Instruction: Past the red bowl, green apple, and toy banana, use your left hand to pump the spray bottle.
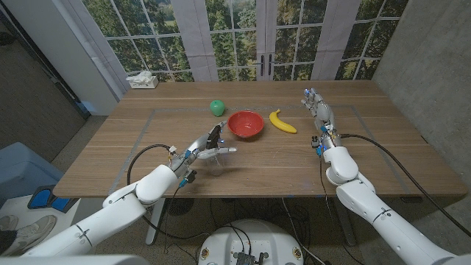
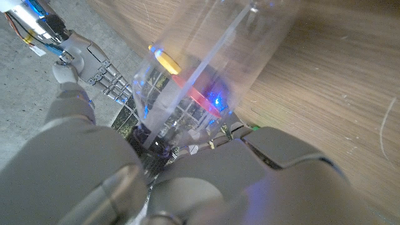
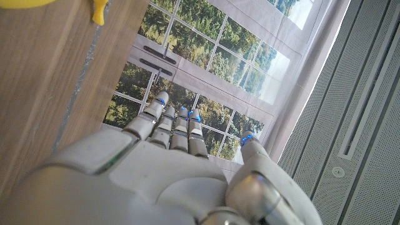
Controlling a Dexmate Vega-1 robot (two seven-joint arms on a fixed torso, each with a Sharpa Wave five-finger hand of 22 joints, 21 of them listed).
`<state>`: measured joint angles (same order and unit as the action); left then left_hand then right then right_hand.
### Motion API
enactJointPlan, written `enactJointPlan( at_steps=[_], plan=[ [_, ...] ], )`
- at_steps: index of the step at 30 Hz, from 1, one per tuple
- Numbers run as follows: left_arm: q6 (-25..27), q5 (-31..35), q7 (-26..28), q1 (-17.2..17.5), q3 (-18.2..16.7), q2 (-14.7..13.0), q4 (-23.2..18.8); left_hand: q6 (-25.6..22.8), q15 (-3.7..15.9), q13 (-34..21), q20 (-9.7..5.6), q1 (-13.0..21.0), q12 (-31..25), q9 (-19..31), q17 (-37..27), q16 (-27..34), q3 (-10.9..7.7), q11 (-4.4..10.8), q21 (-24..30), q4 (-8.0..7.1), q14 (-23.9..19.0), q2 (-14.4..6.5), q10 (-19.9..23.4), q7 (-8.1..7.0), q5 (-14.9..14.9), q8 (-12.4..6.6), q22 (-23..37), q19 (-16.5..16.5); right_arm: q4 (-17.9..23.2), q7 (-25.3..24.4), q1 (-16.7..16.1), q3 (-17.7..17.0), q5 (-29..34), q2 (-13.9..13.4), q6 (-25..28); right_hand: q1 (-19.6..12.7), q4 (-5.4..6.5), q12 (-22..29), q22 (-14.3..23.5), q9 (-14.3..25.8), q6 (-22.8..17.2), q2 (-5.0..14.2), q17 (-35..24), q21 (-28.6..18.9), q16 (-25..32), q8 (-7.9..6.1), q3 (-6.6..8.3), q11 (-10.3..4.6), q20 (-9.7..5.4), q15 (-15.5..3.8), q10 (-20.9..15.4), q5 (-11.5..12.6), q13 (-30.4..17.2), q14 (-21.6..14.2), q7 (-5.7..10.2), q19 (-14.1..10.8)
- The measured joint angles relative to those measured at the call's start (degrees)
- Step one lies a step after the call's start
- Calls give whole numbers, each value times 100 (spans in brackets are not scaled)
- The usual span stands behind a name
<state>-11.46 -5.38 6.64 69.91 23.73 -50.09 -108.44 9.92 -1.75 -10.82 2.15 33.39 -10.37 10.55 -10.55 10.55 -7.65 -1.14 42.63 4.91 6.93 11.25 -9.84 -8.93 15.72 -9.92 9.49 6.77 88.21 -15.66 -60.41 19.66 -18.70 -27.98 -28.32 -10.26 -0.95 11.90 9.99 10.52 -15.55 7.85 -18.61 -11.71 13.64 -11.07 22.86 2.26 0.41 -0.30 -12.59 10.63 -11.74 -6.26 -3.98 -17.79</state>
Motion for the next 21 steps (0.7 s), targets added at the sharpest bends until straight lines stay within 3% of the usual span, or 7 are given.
enactJointPlan(
  at_steps=[8,14,21],
  plan=[
    [-56,-74,-339,-51,25,-48,27,0,-183,-27,123,-59,0,0,0,-36,630,-270,-559,110,292,-47,-1,294,488,0,0,305,-13,-9,1,6,7,14,4,0,0,0,0,0,0,0,-1,0,0,0,0,0,0,0,0,0,0,0,0,0],
    [41,-52,-460,-124,48,-313,-124,18,-267,-28,242,-82,0,-1,1,-36,894,-349,-825,158,300,-70,-1,335,736,0,27,309,-4,-72,-46,-2,36,14,-12,0,0,0,0,0,0,0,-1,0,0,0,0,0,0,0,0,0,0,0,0,0],
    [199,-34,-488,19,-93,-569,-353,-10,-286,-27,247,-82,0,-1,-26,-36,1066,-416,-979,170,319,-70,-6,363,911,0,27,303,62,-132,-105,-20,72,12,-20,0,0,0,0,0,0,0,-1,0,0,0,0,-1,0,0,0,0,0,0,0,0]
  ],
)
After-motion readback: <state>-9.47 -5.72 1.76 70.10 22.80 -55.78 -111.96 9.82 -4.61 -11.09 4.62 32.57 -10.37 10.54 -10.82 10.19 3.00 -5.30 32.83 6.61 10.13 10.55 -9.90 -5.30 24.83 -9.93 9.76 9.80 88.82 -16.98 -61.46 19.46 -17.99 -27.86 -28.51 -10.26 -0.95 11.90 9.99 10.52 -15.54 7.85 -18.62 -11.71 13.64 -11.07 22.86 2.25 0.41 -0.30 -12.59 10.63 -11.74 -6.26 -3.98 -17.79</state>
